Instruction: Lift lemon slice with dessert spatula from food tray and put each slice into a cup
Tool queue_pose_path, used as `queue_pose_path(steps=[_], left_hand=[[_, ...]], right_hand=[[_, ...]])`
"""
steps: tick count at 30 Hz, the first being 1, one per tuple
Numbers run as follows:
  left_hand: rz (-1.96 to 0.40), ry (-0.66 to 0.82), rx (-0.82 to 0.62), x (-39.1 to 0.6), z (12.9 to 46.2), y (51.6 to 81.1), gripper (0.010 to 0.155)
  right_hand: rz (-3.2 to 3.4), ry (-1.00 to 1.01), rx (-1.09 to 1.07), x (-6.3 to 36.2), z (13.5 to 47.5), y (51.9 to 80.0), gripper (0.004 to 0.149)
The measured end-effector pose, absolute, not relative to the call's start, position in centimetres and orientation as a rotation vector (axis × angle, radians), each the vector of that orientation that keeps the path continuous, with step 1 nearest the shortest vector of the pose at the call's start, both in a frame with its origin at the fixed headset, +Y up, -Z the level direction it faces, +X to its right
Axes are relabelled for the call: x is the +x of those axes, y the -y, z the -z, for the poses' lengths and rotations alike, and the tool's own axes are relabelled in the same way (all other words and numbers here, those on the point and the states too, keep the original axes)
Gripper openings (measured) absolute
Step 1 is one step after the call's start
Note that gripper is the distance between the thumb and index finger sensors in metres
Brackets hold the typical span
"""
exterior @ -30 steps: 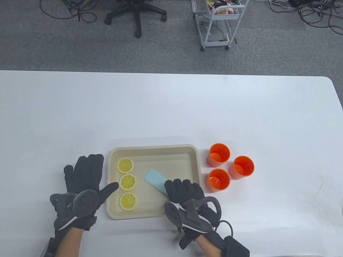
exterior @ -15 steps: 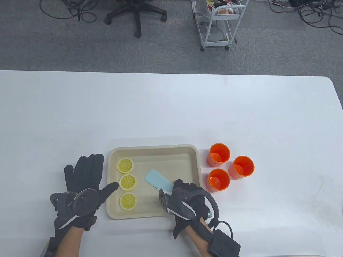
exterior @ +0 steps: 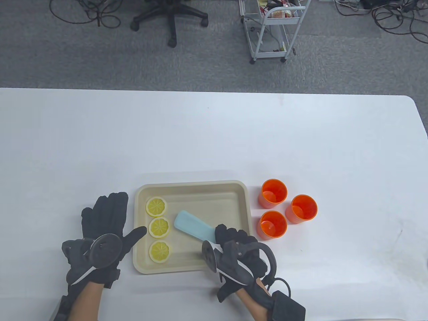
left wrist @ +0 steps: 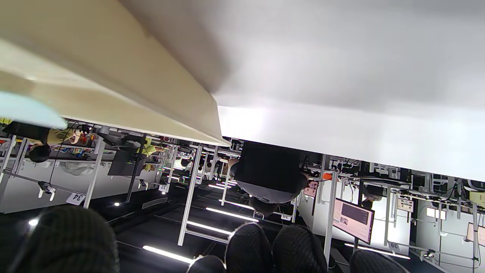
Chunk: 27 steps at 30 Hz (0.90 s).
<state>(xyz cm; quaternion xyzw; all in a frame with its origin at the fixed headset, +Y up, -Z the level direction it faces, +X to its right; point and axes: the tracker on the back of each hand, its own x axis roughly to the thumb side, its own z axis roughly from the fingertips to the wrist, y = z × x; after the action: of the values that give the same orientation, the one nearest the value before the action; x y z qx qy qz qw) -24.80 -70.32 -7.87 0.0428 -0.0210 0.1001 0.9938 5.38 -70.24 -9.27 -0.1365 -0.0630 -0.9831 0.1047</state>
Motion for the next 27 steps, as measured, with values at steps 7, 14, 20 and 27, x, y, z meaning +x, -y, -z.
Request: queue_pose_path(steps=[7,14,20,27], left_hand=[[-0.229,0.038,0.123,-25.0,7.9,70.2,0.098],[-0.429,-0.045,0.041,-26.0,8.2,70.9,0.097],[-0.619,-0.136,-0.129,-26.8,8.6,72.2,0.097],[-0.610,-0.141,-0.250,-26.6,9.1,73.1,0.090]], right_hand=[[3.045,-0.021,-0.453,6.1,8.0,68.7,0.064],[3.081,-0.098,-0.478,6.6,7.8,68.5,0.064],[3.081,-0.086,-0.487,6.7,7.8,68.4,0.064],[3.055,-0.019,-0.513,6.6,8.2,68.8,0.063]])
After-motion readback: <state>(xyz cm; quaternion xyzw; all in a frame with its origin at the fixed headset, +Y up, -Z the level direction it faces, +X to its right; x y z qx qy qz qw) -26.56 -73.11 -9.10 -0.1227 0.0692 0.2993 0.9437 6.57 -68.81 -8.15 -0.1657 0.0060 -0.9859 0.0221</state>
